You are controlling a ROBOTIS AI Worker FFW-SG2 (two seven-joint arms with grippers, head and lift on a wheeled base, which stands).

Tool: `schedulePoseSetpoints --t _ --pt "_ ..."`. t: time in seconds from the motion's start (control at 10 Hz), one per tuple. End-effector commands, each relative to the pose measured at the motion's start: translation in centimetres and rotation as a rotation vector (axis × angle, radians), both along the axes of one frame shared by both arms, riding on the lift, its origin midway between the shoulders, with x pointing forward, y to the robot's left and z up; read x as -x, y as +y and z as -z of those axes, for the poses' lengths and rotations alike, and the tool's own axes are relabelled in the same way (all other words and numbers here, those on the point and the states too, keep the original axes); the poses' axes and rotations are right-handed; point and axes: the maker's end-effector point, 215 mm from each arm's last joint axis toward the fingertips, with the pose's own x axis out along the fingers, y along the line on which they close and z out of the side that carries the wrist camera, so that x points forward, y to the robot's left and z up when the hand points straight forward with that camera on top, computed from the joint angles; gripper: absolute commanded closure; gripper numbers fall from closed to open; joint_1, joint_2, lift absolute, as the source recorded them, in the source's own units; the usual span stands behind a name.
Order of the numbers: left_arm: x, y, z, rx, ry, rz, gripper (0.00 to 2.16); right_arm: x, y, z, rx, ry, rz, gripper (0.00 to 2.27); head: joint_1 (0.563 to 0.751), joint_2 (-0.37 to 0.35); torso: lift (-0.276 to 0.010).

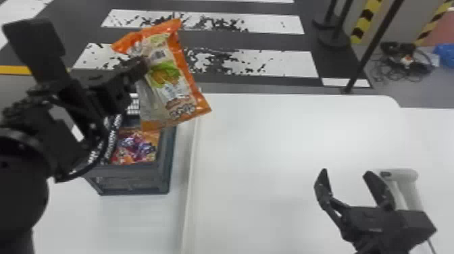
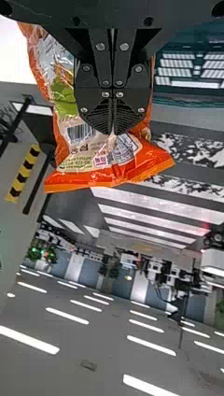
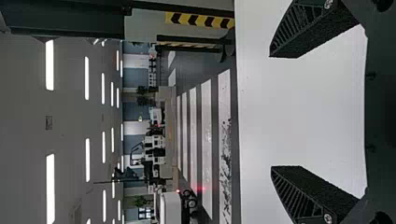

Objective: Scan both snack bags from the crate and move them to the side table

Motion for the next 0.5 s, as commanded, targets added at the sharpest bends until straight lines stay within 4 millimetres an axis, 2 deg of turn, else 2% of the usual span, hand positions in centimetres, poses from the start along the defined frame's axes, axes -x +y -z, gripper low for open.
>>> schedulePoseSetpoints --t 0.0,0.1,0.3,0.4 --pt "-0.5 -4.2 1.3 0.005 0.021 0.07 2.14 0.3 -0.1 0.1 -0.001 0.0 0.002 0.07 0.695 -0.067 -0.075" --pt "-0.6 -6.3 2.2 0.014 0.025 0.104 2.14 0.3 -0.3 -0.1 -0.01 -0.003 0.007 0.07 0.695 -0.107 -0.075" --pt "0.4 -10.9 4.9 0.058 0.038 0.172 2.14 -0.4 -0.2 -0.6 -0.015 -0.019 0.004 0.07 0.695 -0.158 -0.075" --pt "0.5 -12.8 5.6 0.083 0.012 0.182 2.14 -0.5 -0.3 -0.8 -0.017 -0.022 0.004 0.07 0.695 -0.193 -0.075"
